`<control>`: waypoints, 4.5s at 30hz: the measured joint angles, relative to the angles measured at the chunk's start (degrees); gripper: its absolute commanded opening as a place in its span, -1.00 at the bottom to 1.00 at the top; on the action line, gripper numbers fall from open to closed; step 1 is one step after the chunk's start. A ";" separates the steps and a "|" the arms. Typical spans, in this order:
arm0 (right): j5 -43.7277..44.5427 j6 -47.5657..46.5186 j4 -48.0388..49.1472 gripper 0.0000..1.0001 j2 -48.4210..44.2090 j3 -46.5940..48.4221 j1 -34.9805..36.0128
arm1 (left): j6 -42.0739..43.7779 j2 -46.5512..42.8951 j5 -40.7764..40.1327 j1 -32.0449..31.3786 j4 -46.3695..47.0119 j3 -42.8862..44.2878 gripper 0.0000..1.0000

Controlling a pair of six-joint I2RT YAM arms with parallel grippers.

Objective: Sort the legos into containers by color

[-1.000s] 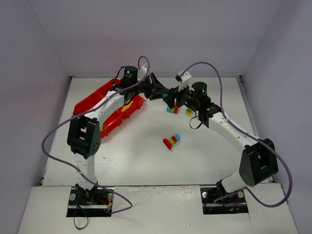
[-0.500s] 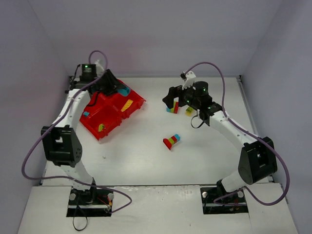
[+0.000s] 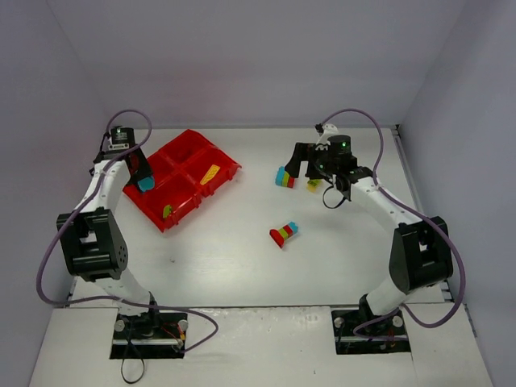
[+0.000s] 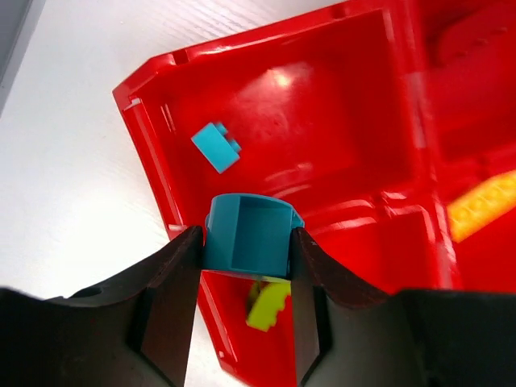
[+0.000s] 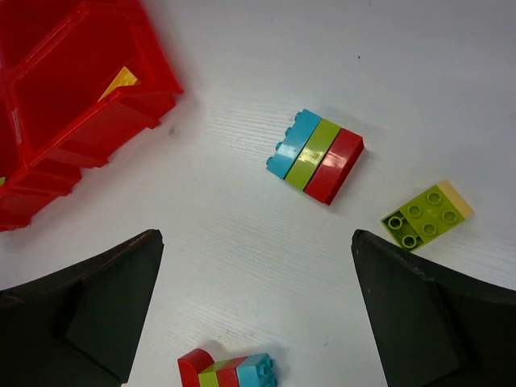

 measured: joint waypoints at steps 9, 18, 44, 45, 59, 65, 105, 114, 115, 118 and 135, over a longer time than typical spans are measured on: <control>3.17 -0.24 -1.18 0.87 0.00 0.00 0.00 | 0.44 7.91 -5.25 0.11 5.35 0.17 -0.73; 7.45 -0.50 -2.34 0.88 0.00 0.00 -0.07 | 0.92 9.53 -5.49 0.50 6.36 0.50 0.15; 24.04 14.99 -17.14 0.44 18.88 14.84 -1.62 | 2.29 3.72 -2.23 -14.95 -1.73 8.76 0.37; 24.11 15.45 -17.33 0.43 19.50 15.26 -1.62 | 2.32 3.72 -2.14 -15.21 -1.88 8.76 0.37; 24.76 19.10 -18.03 0.18 23.76 16.31 -1.62 | 2.51 3.28 -0.92 -16.68 -2.99 8.76 0.37; 25.14 19.21 -18.14 -0.07 24.90 16.96 -1.62 | 2.58 3.28 -0.55 -18.27 -3.19 8.76 0.37; -25.64 -0.11 13.99 -1.00 -2.80 5.86 -2.40 | -5.03 3.19 49.81 -22.38 17.18 10.71 0.49; -41.66 5.73 23.85 -1.00 -0.04 5.86 -2.40 | -6.73 3.19 53.79 -25.07 24.13 10.64 0.49; -42.75 6.62 24.94 -1.00 0.33 5.86 -2.38 | -6.99 3.19 53.90 -25.24 25.27 10.54 0.50; -45.55 9.51 28.48 -1.00 1.42 5.86 -2.34 | -7.72 3.19 54.51 -25.86 27.85 10.29 0.50; -52.57 19.54 40.37 -1.00 3.67 5.81 -2.25 | -10.60 3.19 61.92 -27.85 38.27 6.75 0.07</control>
